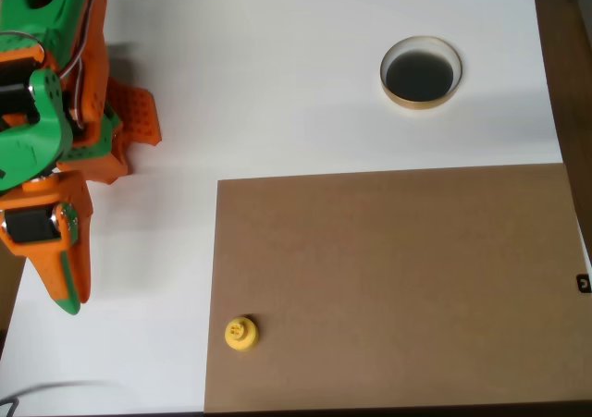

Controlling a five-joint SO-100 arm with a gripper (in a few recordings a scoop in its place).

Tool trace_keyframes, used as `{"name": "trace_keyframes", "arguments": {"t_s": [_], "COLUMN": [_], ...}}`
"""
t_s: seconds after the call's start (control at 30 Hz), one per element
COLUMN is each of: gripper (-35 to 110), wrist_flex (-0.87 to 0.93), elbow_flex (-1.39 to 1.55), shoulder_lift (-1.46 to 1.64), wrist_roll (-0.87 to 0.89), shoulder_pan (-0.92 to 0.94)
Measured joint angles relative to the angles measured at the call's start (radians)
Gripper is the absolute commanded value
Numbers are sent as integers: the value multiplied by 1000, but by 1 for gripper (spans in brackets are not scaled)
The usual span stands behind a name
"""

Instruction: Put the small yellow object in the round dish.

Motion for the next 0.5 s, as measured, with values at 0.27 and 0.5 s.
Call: {"name": "trace_keyframes", "arguments": {"t_s": [0.27,0.5], "gripper": [2,0], "wrist_flex": [0,0], "elbow_flex": [0,0], "shoulder_lift": [0,0], "wrist_roll": [0,0], "shoulder_pan": [-9,-8]}}
